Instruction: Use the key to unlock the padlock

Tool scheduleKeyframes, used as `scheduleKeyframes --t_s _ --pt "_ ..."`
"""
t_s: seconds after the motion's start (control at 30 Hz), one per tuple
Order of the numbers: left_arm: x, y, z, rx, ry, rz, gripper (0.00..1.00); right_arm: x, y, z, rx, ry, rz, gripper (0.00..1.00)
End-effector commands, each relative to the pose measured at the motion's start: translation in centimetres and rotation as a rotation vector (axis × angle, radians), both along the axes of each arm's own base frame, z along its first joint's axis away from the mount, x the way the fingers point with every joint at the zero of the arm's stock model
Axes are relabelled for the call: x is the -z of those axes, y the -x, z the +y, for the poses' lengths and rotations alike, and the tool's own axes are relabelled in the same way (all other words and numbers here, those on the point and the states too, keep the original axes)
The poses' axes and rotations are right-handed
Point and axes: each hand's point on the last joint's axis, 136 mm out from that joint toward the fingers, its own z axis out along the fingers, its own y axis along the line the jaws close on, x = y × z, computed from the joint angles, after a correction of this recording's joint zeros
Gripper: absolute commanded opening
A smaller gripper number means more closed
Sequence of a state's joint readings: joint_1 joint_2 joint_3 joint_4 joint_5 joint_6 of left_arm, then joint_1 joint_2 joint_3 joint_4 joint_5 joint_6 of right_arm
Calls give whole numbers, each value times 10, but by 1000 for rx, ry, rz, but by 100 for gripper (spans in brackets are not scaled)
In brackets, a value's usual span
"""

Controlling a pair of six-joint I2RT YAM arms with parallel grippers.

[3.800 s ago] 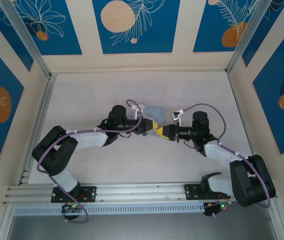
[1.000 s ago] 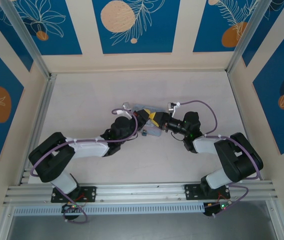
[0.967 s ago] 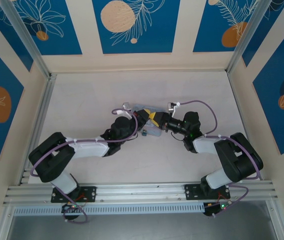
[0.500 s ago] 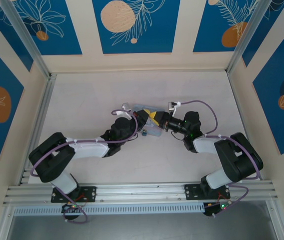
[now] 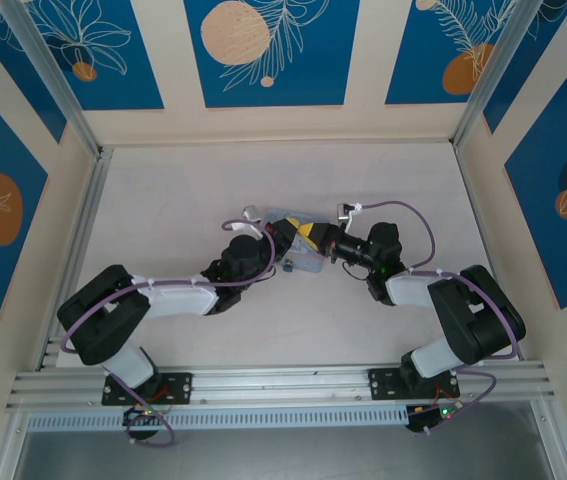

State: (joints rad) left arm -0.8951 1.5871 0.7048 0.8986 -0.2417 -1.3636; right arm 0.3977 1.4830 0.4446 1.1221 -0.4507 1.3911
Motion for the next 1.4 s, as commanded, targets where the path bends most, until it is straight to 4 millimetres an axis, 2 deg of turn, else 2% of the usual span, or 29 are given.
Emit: scheduleKeyframes --t_s 0.0,0.07,0.17,0.2,0.3,0.37,0.43,0.6,0.73,0.87,1.1,1.37 --pt "-4 7 -1 1 28 1 4 -10 1 -4 17 -12 -58 0" --pt "-4 7 4 -11 24 2 22 -6 1 -6 20 -2 -47 0" --pt "-3 10 16 -36 4 4 59 2 4 -9 24 13 -24 0" --pt "-3 12 21 -41 -11 4 66 5 4 -11 25 19 -17 0" --pt "2 19 38 -35 -87 6 82 14 7 -15 24 35 11 0" --pt "12 25 50 -5 -185 35 86 20 9 -18 24 59 32 0" --pt "11 34 59 47 -286 7 91 25 11 -22 25 80 44 0" --pt "40 67 60 328 -663 -51 95 44 11 -33 39 148 103 0" --pt "74 86 63 479 -815 -63 95 56 8 -39 50 167 134 0" --pt "100 90 60 559 -898 -82 92 64 5 -42 52 177 148 0" --pt "128 71 31 607 -936 -145 76 78 -3 -46 51 187 178 0" --pt "157 39 15 534 -980 -181 70 85 -15 -50 49 169 198 0"
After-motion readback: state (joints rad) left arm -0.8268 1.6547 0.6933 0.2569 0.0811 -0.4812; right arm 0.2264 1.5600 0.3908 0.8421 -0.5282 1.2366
